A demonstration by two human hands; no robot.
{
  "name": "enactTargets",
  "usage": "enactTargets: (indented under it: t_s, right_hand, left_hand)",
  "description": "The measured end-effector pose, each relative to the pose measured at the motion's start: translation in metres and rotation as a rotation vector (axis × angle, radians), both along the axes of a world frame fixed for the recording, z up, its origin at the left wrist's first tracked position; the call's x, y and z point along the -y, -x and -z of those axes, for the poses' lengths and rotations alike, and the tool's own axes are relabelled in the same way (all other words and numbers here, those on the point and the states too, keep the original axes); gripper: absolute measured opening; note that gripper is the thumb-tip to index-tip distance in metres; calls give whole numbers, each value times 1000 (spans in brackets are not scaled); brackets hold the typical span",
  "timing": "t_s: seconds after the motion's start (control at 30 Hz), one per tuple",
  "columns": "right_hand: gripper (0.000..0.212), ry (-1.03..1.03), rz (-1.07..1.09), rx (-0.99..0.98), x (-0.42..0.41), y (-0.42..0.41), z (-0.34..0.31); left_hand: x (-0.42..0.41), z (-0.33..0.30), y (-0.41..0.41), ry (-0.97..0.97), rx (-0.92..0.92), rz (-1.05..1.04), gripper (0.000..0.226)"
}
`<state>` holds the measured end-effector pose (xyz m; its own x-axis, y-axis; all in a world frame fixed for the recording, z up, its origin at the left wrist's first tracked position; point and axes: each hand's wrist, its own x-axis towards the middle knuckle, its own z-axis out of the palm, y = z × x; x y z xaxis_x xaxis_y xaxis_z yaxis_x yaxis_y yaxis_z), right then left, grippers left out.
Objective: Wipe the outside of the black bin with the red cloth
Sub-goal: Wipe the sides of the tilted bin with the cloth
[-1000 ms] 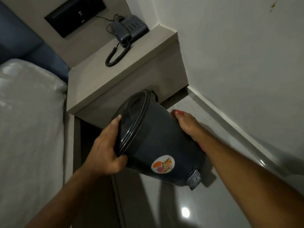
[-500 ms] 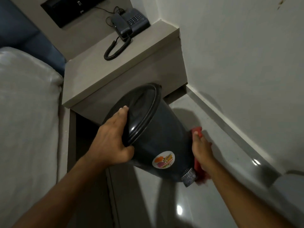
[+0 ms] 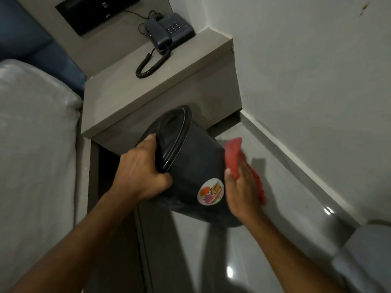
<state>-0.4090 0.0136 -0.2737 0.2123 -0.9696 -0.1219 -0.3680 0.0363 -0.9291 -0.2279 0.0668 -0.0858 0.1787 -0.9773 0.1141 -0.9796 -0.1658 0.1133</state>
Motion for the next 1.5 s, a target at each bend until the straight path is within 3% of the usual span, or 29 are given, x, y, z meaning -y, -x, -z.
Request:
enactTargets:
  t_s: [0.1, 0.17, 0.23, 0.37, 0.43, 0.53, 0.6, 0.77, 0.87, 1.0, 1.07, 1.13, 1.2, 1.27, 1.33, 1.4, 1.43, 1.5]
  right_hand:
    - [55, -248, 24, 57, 18, 22, 11]
    - [49, -192, 48, 132, 26, 23, 0]
    - [36, -125, 41, 172, 30, 17, -15]
    - [36, -34, -25, 223, 45, 7, -40]
    - [39, 3, -25, 211, 54, 10, -40]
    - [34, 13, 41, 251, 60, 13, -36]
    - [36, -18, 60, 277, 59, 10, -35]
    - [54, -13, 41, 376, 64, -7, -46]
    - [59, 34, 8, 442, 63, -27, -68]
    - [52, 64, -95, 582, 47, -54, -104]
    - [39, 240, -152, 558, 23, -47, -97]
    - [41, 392, -217, 349, -9, -28, -64]
    - [55, 443, -157, 77, -36, 0, -18]
    - [63, 306, 38, -38, -39, 28, 18]
    - [59, 122, 144, -22, -20, 45, 33]
    - [40, -14, 176, 46, 1, 49, 31]
    - [31, -22, 171, 58, 7, 46, 26]
    - [32, 43, 153, 93, 15, 31, 4]
  left_hand:
    - [19, -6, 24, -38, 156, -133, 43]
    - [45, -10, 46, -111, 254, -248, 33]
    - [70, -14, 64, -187, 228, -340, 32]
    - [95, -19, 65, -207, -9, -424, 41]
    - [81, -25, 52, -277, -172, -303, 55]
    - [46, -31, 32, -443, -452, -117, 94]
    - [34, -27, 25, -411, -538, -49, 98]
    - [33, -17, 32, -74, -580, -104, 80]
    - [36, -17, 41, 9, -456, -109, 66]
    - [41, -12, 56, 112, -264, -132, 28]
    - [43, -9, 55, 153, -230, -185, 14]
    - [43, -8, 50, 156, -227, -274, 10]
    - [43, -9, 44, 137, -224, -355, 14]
    - [44, -11, 40, 89, -211, -334, 23]
    - [45, -14, 40, -55, -256, -176, 46]
    - [43, -13, 45, -212, -274, 40, 70]
    - [42, -11, 48, -250, -209, 105, 77]
    - [41, -5, 52, -234, -92, 131, 81]
